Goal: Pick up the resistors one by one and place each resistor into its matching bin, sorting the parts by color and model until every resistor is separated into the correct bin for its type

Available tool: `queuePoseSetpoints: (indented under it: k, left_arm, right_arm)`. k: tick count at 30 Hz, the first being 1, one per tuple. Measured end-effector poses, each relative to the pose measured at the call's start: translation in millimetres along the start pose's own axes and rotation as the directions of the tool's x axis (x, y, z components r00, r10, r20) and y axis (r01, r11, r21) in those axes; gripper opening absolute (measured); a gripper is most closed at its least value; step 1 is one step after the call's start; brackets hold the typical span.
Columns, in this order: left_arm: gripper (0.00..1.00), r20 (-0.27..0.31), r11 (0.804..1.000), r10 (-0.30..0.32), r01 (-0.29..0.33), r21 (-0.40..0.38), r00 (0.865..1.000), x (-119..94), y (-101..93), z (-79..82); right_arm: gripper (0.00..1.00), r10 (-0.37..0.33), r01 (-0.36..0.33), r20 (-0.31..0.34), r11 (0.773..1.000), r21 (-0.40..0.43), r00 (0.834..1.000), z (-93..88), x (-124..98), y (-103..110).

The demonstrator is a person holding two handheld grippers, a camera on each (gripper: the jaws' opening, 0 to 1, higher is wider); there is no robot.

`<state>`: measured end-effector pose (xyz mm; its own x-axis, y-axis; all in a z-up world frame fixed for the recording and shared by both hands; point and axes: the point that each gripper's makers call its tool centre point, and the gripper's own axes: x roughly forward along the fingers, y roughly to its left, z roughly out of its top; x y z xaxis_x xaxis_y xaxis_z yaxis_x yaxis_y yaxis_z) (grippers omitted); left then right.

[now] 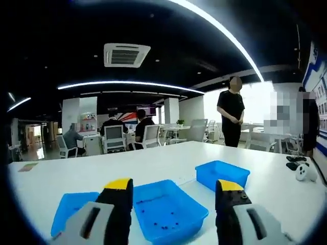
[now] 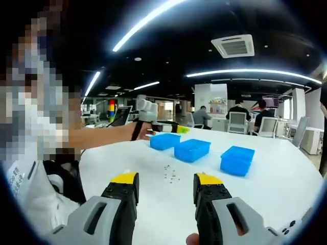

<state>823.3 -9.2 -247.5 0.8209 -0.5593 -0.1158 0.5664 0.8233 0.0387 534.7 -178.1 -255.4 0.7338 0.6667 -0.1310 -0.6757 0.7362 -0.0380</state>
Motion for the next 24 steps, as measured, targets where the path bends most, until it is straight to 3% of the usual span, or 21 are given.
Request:
queuePoseSetpoints:
  k: [7, 13, 15, 24]
  left_arm:
    - [0.62, 0.028, 0.999, -0.032, 0.031, 0.02, 0.999, -36, -9.8, 9.6]
    - [0.58, 0.063, 0.998, -0.063, 0.062, 0.007, 0.996, -87, -20.2, 10.3]
    - [0.58, 0.085, 0.997, -0.068, 0.071, -0.029, 0.994, -102, -22.6, 10.3]
    - [0.53, 0.159, 0.995, -0.062, 0.074, -0.068, 0.985, -178, -35.1, 1.5]
  right_arm:
    - [0.44, 0.002, -0.002, -0.001, 1.0, 0.0, 1.0, -0.9, 0, 0]
    - [0.44, 0.001, -0.001, 0.001, 1.0, 0.003, 1.0, -0.3, 0, -1]
    - [0.44, 0.001, -0.001, 0.0, 1.0, 0.001, 1.0, -0.1, 0, -1]
    - [0.44, 0.004, -0.004, 0.003, 1.0, -0.003, 1.0, 2.5, 1, 1]
